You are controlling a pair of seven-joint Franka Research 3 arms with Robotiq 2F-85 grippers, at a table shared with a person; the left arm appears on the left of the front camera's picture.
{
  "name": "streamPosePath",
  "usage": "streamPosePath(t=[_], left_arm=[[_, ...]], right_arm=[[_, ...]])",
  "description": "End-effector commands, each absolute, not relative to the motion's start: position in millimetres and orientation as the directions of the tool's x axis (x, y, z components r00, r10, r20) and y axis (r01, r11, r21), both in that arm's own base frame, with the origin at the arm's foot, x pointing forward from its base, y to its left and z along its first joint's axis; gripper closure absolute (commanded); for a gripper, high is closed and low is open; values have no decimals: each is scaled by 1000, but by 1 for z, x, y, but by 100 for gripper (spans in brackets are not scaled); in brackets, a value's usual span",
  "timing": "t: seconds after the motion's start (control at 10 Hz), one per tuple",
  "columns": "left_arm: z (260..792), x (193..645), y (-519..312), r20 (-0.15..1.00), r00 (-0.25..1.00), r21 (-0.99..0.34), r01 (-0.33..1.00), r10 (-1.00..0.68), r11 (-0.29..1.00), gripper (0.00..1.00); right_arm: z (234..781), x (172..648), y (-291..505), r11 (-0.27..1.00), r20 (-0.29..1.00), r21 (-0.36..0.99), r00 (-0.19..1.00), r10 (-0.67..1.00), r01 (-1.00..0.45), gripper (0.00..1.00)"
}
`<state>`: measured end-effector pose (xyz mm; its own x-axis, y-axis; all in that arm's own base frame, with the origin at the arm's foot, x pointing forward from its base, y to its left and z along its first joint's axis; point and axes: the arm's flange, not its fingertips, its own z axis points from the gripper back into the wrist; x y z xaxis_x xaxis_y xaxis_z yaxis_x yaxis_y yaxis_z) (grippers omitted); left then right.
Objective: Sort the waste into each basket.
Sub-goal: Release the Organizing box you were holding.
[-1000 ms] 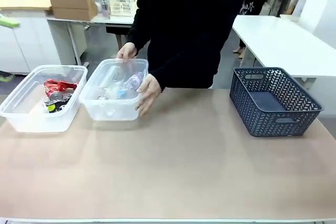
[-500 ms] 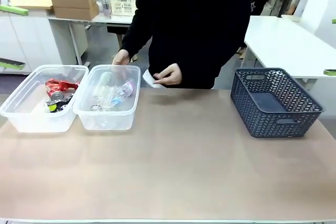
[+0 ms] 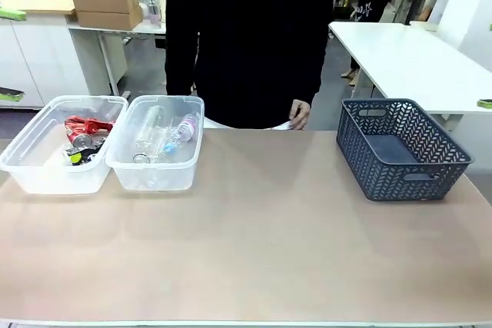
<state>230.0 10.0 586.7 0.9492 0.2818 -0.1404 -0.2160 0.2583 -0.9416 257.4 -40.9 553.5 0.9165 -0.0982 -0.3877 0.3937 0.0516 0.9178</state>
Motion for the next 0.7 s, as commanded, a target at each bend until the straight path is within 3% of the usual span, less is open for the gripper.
streamPosePath(t=[0.0, 0.6], left_arm=[[588, 230, 10, -119, 957, -949, -188, 266, 253, 0], [588, 230, 10, -119, 957, -949, -188, 266, 253, 0]], right_arm=[[556, 258, -45, 62, -375, 923, 923, -90, 381, 0], [556, 258, -45, 62, -375, 923, 923, -90, 381, 0]])
